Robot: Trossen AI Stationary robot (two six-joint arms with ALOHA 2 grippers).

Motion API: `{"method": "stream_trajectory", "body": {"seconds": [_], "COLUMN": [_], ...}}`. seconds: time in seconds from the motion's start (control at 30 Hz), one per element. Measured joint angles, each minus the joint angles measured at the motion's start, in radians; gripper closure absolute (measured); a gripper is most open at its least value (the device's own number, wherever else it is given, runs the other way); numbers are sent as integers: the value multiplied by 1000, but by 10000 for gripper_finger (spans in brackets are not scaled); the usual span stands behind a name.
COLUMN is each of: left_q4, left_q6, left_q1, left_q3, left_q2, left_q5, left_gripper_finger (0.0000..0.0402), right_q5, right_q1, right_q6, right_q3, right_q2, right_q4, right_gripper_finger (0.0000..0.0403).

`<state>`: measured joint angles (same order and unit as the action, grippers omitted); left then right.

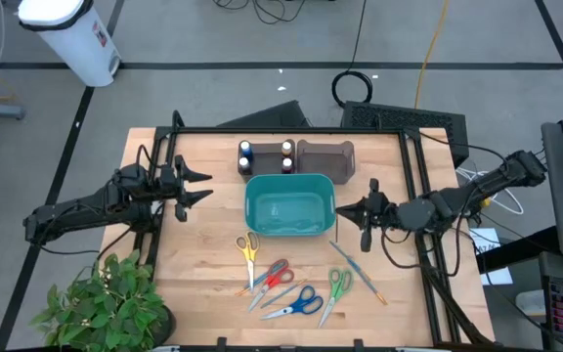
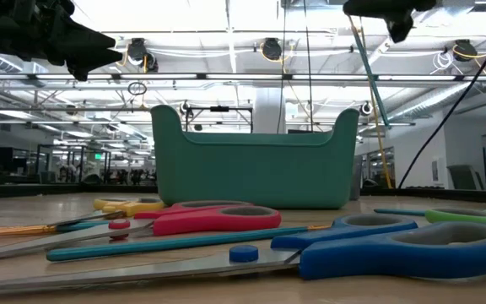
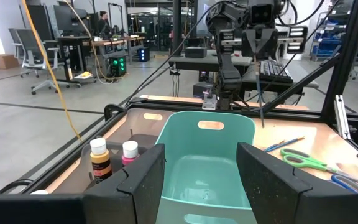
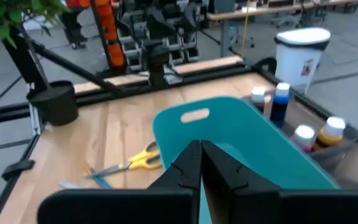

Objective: Pick & Place Paint Supplies
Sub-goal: Put the blue paint brush into the right black bin

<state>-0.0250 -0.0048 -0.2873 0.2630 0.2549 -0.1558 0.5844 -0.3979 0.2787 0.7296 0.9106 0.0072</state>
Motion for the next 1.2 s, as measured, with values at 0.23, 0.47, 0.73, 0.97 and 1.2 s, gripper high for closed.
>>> {"method": "stream_trajectory", "body": {"seconds": [0.23,0.47,0.73,0.97,1.2], "left_q4": [0,0,0,0,0], "left_q6": [0,0,0,0,0], "left_q1": [0,0,0,0,0], "left_q3": [0,0,0,0,0], "left_q2": [0,0,0,0,0], "left_q5": [0,0,0,0,0], "left_gripper_finger": [195,195,194,194,194], "right_q5": [-44,-173,-307,-432,-437], "right_q1": [86,202,350,499,635], "right_q6": [-108,-187,-264,-295,-338], "right_q3": [0,-1,-1,-1,-1], "right_q2": [-43,-51,-52,-51,-51], "right_q4": [35,126,195,238,251], "right_gripper_finger": [403,403,403,403,403]}}
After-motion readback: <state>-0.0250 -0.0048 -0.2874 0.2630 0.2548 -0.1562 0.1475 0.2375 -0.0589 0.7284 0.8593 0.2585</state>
